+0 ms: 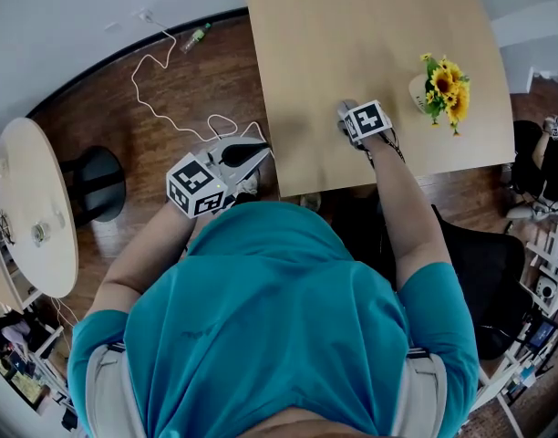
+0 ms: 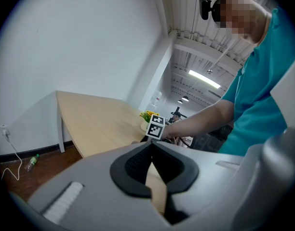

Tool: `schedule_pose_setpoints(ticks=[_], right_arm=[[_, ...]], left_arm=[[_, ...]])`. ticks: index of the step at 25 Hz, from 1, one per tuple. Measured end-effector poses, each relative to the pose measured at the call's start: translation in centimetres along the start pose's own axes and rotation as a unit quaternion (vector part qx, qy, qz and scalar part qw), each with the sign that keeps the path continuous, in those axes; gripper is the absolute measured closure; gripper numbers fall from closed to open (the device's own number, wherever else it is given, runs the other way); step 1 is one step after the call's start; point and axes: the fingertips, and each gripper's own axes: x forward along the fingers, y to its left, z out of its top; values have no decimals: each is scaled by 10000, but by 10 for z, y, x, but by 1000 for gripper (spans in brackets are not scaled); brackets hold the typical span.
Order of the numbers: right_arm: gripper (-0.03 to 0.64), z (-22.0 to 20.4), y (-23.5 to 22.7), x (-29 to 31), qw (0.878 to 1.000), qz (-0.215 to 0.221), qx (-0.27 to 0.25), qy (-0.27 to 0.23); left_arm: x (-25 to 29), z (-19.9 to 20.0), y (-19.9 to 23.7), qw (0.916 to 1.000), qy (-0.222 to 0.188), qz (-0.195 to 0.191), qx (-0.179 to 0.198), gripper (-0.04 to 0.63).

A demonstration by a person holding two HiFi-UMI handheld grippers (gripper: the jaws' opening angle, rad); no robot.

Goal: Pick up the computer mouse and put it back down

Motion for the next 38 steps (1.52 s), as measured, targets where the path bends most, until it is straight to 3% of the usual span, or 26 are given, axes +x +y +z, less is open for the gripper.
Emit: schedule_pose_setpoints(ticks=[11, 16, 38], right_arm=[[269, -1, -2, 0, 9999, -1, 60, -113], [325, 1, -7, -2, 9995, 9, 197, -243], [330, -1, -6, -46, 9938, 224, 297, -1047]], left_arm=[[-7, -4, 1, 9999, -60, 47, -74, 591], [-9, -4, 0, 9999, -73, 67, -74, 591], [-10, 19, -10, 9995, -293, 52, 92, 591]])
